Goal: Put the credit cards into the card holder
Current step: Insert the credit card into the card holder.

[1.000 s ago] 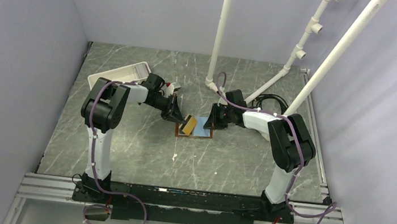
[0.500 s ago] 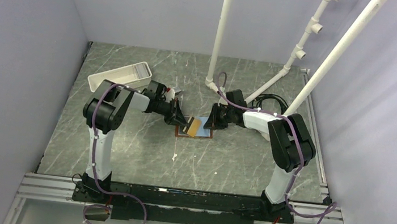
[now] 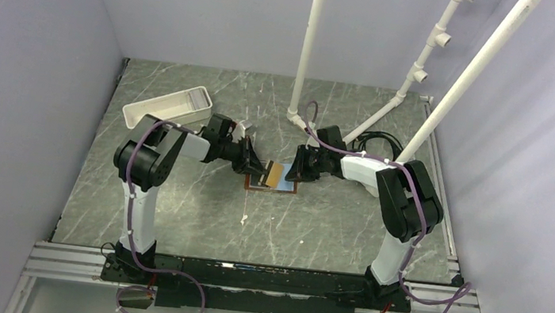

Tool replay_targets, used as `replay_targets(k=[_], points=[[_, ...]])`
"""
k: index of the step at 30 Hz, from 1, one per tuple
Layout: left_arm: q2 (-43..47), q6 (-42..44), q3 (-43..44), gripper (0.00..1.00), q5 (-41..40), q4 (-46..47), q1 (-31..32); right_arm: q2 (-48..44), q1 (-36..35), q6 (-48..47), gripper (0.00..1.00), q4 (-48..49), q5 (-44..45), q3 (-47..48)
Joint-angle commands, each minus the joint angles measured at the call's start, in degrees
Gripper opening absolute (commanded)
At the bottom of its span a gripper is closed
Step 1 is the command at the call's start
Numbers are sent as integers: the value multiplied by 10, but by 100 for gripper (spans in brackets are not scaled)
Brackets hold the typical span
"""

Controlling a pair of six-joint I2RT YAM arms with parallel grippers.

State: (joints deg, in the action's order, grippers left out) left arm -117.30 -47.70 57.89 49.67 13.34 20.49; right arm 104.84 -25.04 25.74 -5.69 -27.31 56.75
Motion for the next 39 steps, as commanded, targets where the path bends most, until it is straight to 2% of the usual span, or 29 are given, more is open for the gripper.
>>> replay_targets(k=[1,7,10,13,15,20,31,36,39], points=[[8,-16,-10,0,-75,35,17,-4,3,-7,17,-4,10,-12],[9,-36,-24,0,-101,58,34,-15,3,-9,17,-19,10,-11],[13,-13,-10,1,-115,14,43,-31,8,-13,19,-30,14,-18],[19,33,23,13,-133,-64,60,-40,15,-18,22,-37,9,-25],[26,60,45,24,-150,-111,71,-45,21,-21,22,-40,10,-30],[40,104,69,39,-179,-172,96,-54,35,-23,23,-38,11,-39],[13,136,136,44,-187,-184,153,-26,31,8,16,21,-52,-47],[10,104,113,50,-126,-108,155,-43,33,11,14,21,-52,-55],[21,100,106,52,-124,-129,147,-60,41,2,14,1,-36,-57]])
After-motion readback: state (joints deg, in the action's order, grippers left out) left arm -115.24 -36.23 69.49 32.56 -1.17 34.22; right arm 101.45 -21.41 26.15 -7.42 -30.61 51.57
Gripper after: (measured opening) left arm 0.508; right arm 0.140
